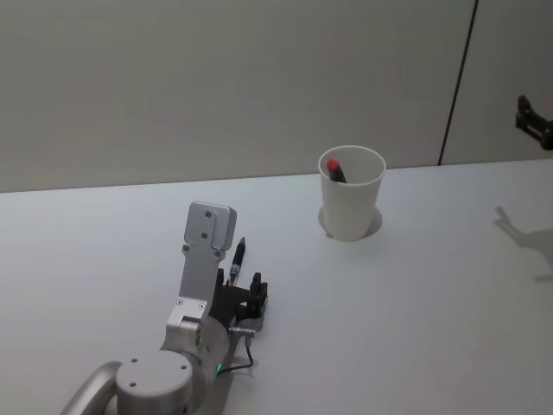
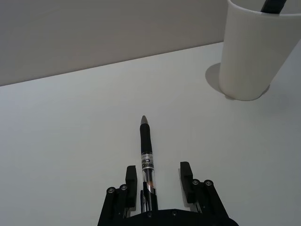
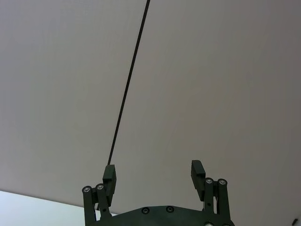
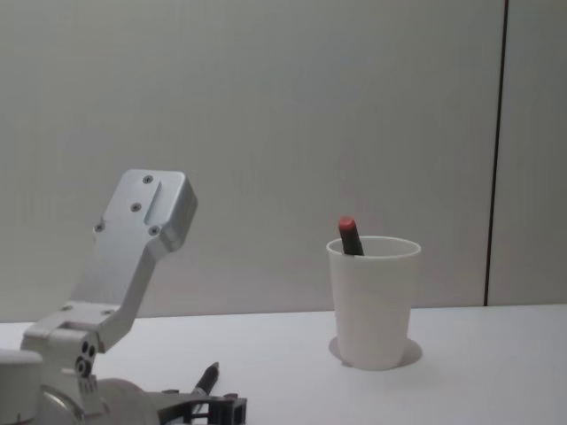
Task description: Place the pen into the pen holder.
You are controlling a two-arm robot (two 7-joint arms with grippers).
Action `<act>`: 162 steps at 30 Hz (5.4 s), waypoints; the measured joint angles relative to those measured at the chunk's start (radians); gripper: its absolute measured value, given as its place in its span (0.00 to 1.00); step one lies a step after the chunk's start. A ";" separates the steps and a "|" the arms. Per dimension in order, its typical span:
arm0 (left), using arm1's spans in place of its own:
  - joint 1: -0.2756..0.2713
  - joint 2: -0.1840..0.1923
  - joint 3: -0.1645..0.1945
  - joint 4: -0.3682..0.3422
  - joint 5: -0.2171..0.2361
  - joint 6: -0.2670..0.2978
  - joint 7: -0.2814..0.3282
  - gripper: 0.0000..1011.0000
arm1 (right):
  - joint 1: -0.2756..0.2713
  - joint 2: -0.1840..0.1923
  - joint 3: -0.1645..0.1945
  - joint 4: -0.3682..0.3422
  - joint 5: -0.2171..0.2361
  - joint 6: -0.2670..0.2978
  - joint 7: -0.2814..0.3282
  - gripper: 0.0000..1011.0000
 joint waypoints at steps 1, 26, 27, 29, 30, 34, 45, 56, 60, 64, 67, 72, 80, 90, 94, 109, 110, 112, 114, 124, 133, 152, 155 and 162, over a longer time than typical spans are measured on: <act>0.000 0.000 0.000 0.000 0.000 0.000 0.000 0.58 | 0.000 0.000 0.000 0.000 0.000 0.000 0.000 0.99; 0.000 0.000 0.000 -0.002 0.002 -0.003 0.000 0.69 | 0.000 0.000 0.000 0.000 0.000 0.000 0.000 0.99; 0.000 0.000 0.000 -0.002 0.002 -0.003 0.000 0.63 | 0.000 0.000 0.000 0.000 0.000 0.000 0.000 0.99; 0.000 0.000 0.000 -0.002 0.002 -0.003 0.000 0.55 | 0.000 0.000 0.000 0.000 0.000 0.000 0.000 0.99; 0.000 0.000 0.000 -0.002 0.002 -0.003 0.000 0.54 | 0.000 0.000 0.000 0.000 0.000 0.000 0.000 0.99; 0.000 0.000 0.000 -0.002 0.002 -0.003 0.000 0.39 | 0.000 0.000 0.000 0.000 0.000 0.000 0.000 0.99; 0.000 0.000 0.000 -0.002 0.002 -0.004 0.000 0.11 | 0.000 0.000 0.000 0.000 0.000 0.000 0.000 0.99; 0.000 0.000 0.000 -0.002 0.002 -0.006 0.000 0.04 | 0.000 0.000 0.000 0.000 0.000 0.000 0.000 0.99; 0.000 0.000 0.000 -0.002 0.002 -0.006 0.000 0.01 | 0.000 0.000 0.000 0.000 0.000 0.000 0.000 0.99; 0.000 0.000 0.000 -0.002 0.002 -0.005 0.000 0.00 | 0.000 0.000 0.000 0.000 0.000 0.000 0.000 0.99; 0.000 0.000 0.000 -0.002 0.002 -0.005 0.000 0.00 | 0.000 0.000 0.000 0.000 0.000 0.000 0.000 0.99; 0.000 0.000 0.000 -0.001 0.001 -0.004 0.000 0.06 | 0.000 0.000 0.000 0.000 0.000 0.000 0.000 0.99; 0.001 0.000 0.001 0.000 0.000 0.002 0.000 0.29 | 0.000 0.000 0.000 0.000 0.000 0.000 0.000 0.99; 0.000 0.000 0.000 0.000 0.000 0.000 0.000 0.60 | 0.000 0.000 0.000 0.000 0.000 0.000 0.000 0.99; 0.000 0.000 0.000 0.000 0.000 -0.001 0.000 0.70 | 0.000 0.000 0.000 0.000 0.000 0.000 0.000 0.99; 0.001 -0.008 -0.009 0.004 -0.019 0.006 -0.004 0.99 | 0.000 0.000 0.000 0.000 0.000 0.000 0.000 0.99; 0.001 -0.009 -0.009 0.005 -0.021 0.007 -0.004 0.99 | 0.000 0.000 0.000 0.000 0.000 0.000 0.000 0.99; 0.001 -0.011 -0.012 0.006 -0.026 0.008 -0.004 0.99 | 0.000 0.000 0.000 0.000 0.000 0.000 0.000 0.99; 0.001 -0.013 -0.014 0.007 -0.030 0.010 -0.004 0.99 | 0.000 0.000 0.000 0.000 0.000 0.000 0.000 0.99; 0.001 -0.018 -0.019 0.010 -0.042 0.015 0.000 0.96 | 0.000 0.000 0.000 0.000 0.000 0.000 0.000 0.99; 0.002 -0.020 -0.021 0.013 -0.046 0.018 0.003 0.81 | 0.000 0.000 0.000 0.000 0.000 0.000 0.000 0.99; 0.002 -0.022 -0.021 0.016 -0.050 0.021 0.003 0.70 | 0.000 0.000 0.000 0.000 0.000 0.000 0.000 0.99; 0.002 -0.022 -0.021 0.016 -0.051 0.021 0.004 0.67 | 0.000 0.000 0.000 0.000 0.000 0.000 0.000 0.99; 0.003 -0.022 -0.022 0.016 -0.051 0.022 0.004 0.63 | 0.000 0.000 0.000 0.000 0.000 0.000 0.000 0.99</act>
